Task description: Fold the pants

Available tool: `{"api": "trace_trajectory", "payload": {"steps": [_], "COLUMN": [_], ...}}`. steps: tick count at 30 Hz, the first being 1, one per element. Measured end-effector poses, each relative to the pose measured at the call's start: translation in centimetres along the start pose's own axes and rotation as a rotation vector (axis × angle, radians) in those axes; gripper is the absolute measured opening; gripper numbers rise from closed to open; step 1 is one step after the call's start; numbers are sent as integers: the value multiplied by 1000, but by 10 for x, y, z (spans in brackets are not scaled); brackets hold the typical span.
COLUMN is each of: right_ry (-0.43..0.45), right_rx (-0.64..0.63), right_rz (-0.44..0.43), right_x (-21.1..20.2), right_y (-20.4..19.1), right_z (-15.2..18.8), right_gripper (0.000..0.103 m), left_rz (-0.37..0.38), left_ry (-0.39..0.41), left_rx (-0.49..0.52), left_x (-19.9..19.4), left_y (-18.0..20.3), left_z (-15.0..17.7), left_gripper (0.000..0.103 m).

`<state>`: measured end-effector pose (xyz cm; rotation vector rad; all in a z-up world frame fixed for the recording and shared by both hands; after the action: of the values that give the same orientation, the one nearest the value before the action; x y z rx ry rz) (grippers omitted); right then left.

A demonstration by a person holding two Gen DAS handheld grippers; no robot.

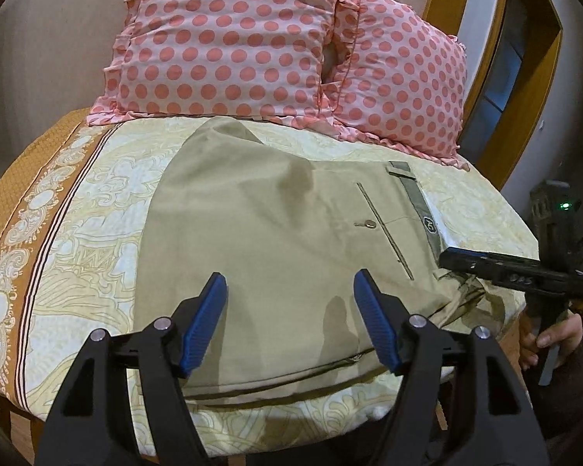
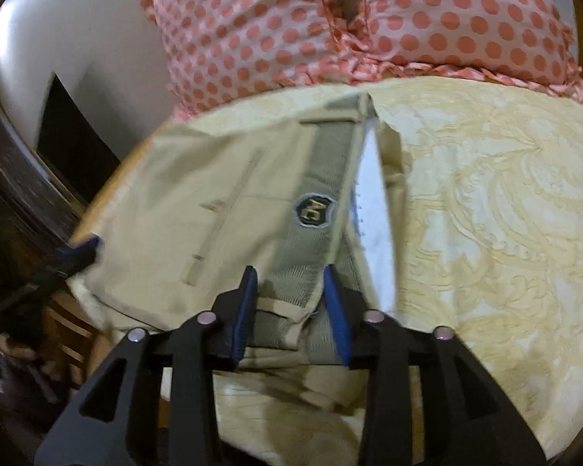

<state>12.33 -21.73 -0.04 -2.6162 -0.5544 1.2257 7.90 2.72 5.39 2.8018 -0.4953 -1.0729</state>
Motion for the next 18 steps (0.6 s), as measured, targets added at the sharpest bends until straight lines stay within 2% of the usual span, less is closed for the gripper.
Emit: {"api": "trace_trajectory", "payload": {"steps": [1, 3, 4, 5, 8, 9, 10, 11, 14, 15, 16, 18], "right_ry": [-1, 12, 20, 17, 11, 18, 21, 17, 24, 30, 29, 27], "right_rx": [6, -7, -14, -19, -48, -47, -50, -55, -66, -36, -12, 26], "right_rz": [-1, 26, 24, 14, 19, -1, -18, -30, -32, -60, -71, -82], "right_x": [-2, -11, -13, -13, -9, -8, -7, -6, -6, -8, -9, -13], "right_y": [1, 0, -1, -2, -7, -8, -9, -12, -12, -7, -2, 5], "right_z": [1, 3, 3, 5, 11, 11, 11, 11, 13, 13, 13, 16], "right_gripper": [32, 40, 53, 57, 58, 56, 45, 42, 40, 37, 31, 29], "left_rz": [-2, -15, -21, -24, -23, -20, -23, -23, -23, -26, -30, -30], "left_ry": [3, 9, 10, 10, 8, 9, 9, 8, 3, 1, 0, 0], "left_rx": [1, 0, -7, -13, -24, -20, -15, -10, -6, -7, -9, -12], "left_x": [-1, -3, -3, -3, -1, -1, -1, -1, 1, 2, 3, 2], "left_y": [0, -3, -6, -7, -9, -8, -9, -8, -7, -8, -8, -9], "left_z": [0, 1, 1, 0, -1, -2, -2, -2, -1, 0, 0, 0], "left_gripper": [69, 70, 70, 70, 70, 70, 70, 70, 71, 72, 72, 72]}}
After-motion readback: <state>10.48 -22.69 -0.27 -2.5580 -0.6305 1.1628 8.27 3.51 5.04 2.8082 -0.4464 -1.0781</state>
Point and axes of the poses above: each gripper's, at about its wrist camera, not at the fingertips, and x roughly the way its jaws point, y to its right, z to its underside, the point moved 3 cm from there along x, roughly the way its jaws point, and after that the axes turned 1 degree about y, right-handed, at the moved point
